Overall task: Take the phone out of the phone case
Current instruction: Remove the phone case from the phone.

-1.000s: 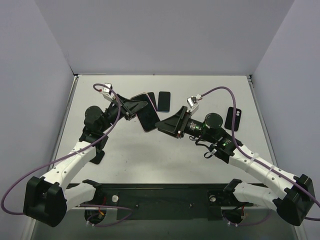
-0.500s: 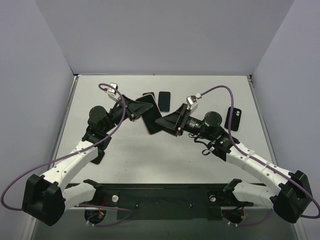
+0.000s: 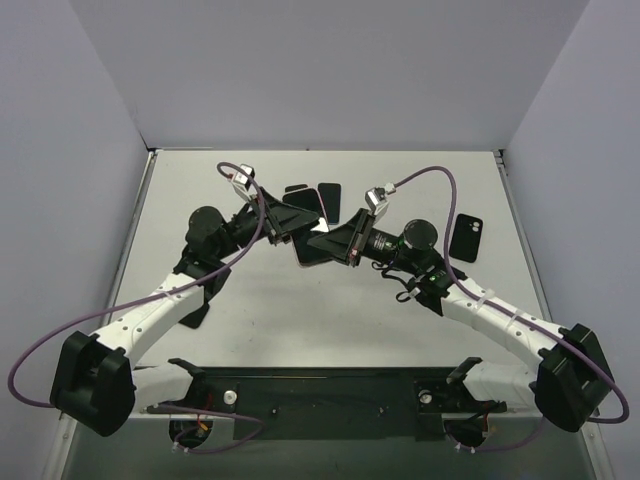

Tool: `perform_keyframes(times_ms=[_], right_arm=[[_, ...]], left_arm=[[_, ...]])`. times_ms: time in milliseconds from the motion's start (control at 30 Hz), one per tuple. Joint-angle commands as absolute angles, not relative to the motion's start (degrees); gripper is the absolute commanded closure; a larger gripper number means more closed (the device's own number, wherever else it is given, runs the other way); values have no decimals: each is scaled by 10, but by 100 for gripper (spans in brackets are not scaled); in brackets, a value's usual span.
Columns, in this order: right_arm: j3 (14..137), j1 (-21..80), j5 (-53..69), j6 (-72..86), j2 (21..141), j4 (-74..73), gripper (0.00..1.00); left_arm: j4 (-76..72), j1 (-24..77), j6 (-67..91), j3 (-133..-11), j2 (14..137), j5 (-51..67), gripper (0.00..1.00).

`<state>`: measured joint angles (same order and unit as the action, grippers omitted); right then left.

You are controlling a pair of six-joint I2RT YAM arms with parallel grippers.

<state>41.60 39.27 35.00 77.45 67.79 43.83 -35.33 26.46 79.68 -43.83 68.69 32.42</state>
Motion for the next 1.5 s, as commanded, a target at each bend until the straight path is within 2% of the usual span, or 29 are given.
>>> perform_keyframes(times_ms=[0, 100, 267, 433, 533, 633, 1000, 1100, 1167, 1267, 1400, 1467], right_arm=[[405, 367, 325, 829, 666, 576, 100], [399, 352, 346, 860, 662, 613, 100], [395, 325, 371, 901, 657, 637, 100], [391, 319, 378, 938, 659, 693, 100], [391, 319, 378, 940, 660, 693, 100], [388, 320, 377, 931, 661, 686, 100], [387, 323, 375, 926, 659, 680, 100], [390, 327, 378, 924, 659, 679, 100], [392, 332, 378, 916, 657, 667, 100], [394, 341, 376, 890, 654, 637, 100], [392, 348, 372, 862, 642, 599, 100], [392, 349, 371, 844, 634, 576, 100]], left_arm=[[-378, 282, 768, -454, 661, 402, 41], [-379, 267, 752, -428, 643, 405, 36], [-392, 247, 733, -388, 604, 410, 36], [-353, 248, 693, -376, 584, 400, 43], [-365, 250, 694, -381, 587, 407, 43], [-375, 262, 696, -390, 594, 416, 34], [-363, 294, 684, -403, 606, 400, 29], [-287, 294, 661, -417, 615, 371, 35], [-228, 294, 638, -438, 628, 353, 46], [-148, 294, 600, -476, 651, 326, 55], [-91, 292, 576, -517, 680, 311, 73], [-60, 287, 558, -527, 682, 282, 86]])
